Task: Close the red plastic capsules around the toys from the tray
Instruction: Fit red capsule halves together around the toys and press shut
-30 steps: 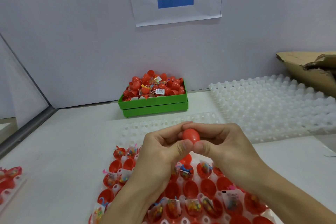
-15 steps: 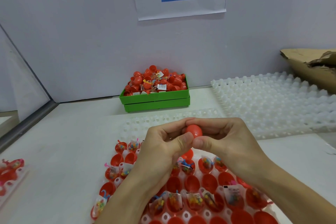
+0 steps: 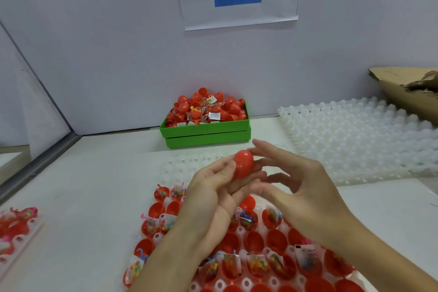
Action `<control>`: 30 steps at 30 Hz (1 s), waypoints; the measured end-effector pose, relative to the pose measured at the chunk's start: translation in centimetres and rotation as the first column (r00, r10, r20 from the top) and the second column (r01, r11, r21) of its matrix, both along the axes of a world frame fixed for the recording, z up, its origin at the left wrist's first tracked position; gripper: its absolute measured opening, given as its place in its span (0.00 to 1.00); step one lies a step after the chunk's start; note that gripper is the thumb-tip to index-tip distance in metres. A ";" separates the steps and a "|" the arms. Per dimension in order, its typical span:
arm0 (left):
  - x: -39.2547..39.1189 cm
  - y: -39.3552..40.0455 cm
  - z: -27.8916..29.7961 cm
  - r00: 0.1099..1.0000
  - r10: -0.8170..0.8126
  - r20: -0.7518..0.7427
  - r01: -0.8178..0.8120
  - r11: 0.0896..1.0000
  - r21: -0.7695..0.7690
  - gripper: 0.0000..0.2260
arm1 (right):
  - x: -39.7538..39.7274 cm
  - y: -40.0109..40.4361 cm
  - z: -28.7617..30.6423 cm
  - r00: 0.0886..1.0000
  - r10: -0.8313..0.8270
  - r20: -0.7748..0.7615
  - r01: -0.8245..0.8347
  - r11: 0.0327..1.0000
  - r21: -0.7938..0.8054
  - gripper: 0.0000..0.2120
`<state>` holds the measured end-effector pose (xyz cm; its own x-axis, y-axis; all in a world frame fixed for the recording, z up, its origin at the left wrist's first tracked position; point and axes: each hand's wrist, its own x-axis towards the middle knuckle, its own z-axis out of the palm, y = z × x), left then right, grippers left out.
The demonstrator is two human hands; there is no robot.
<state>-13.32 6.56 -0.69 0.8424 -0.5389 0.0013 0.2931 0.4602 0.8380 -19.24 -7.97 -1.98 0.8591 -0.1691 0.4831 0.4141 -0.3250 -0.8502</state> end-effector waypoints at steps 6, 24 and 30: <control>0.1 0.4 0.2 0.992 -0.071 -0.108 0.052 0.983 -0.175 0.15 | -0.1 -0.6 0.8 0.998 0.065 -0.007 -0.062 0.969 0.240 0.21; -0.5 0.2 -0.6 0.566 0.124 0.815 -0.561 0.782 0.270 0.20 | 0.4 -0.3 0.1 0.989 0.042 -0.144 -0.003 0.964 0.264 0.08; -0.4 0.5 -0.7 0.661 0.086 0.745 -0.434 0.854 0.287 0.15 | 0.1 -0.6 0.7 0.980 0.103 -0.170 -0.052 0.958 0.283 0.10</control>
<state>-13.70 7.04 -1.35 0.7904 -0.3883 0.4739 -0.5185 -0.0119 0.8550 -19.15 -8.53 -1.24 0.9434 -0.2031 0.2623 0.2595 -0.0405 -0.9649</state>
